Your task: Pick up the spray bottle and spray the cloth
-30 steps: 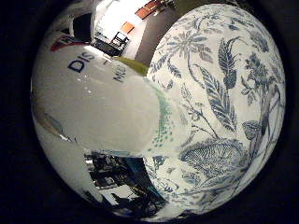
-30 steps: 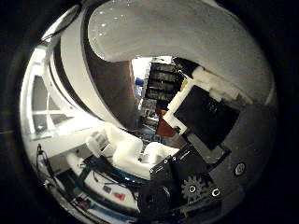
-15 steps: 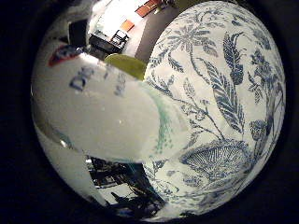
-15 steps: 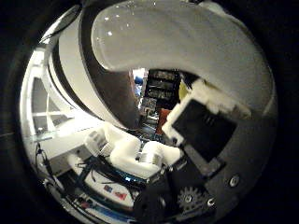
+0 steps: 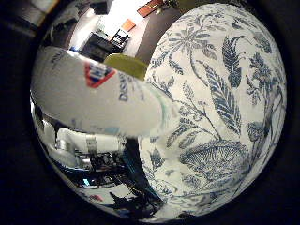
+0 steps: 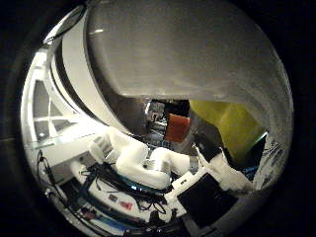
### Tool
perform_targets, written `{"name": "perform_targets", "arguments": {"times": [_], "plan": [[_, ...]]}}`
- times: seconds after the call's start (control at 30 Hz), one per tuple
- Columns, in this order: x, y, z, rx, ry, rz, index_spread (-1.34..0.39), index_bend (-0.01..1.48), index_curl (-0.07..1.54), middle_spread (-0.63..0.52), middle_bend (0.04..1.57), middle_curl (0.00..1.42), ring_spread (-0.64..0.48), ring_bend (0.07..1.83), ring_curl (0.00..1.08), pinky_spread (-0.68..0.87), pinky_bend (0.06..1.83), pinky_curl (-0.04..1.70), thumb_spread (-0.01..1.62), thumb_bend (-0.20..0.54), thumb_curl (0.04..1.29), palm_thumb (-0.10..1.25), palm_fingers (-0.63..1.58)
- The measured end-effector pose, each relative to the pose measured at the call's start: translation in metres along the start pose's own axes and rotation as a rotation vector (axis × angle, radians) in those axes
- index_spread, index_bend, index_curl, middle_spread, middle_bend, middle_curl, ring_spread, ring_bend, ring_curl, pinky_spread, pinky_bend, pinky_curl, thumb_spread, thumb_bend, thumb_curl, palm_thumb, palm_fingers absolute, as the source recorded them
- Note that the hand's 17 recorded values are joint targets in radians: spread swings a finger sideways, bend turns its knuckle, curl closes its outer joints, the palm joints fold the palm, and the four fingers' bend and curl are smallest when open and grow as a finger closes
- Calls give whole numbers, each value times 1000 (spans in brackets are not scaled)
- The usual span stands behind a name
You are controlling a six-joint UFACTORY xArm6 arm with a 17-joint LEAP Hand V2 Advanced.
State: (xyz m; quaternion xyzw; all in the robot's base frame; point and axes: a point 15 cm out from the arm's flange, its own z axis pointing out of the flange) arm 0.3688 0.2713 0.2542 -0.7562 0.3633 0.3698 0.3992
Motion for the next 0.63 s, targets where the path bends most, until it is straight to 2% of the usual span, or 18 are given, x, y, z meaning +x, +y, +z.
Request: {"name": "perform_targets", "arguments": {"times": [0.13,0.3,0.63], "plan": [[2,-1,-22,19,39,-10,-327,240,409,-13,456,355,22,625,308,326,429,573,996,-25,543,813,69],[5,1,-48,35,93,-21,-307,177,384,14,363,342,81,511,277,366,372,483,998,-24,514,796,119],[-15,11,-88,112,149,-46,-291,166,335,24,302,351,100,434,267,382,353,400,998,-23,492,794,188]]}}
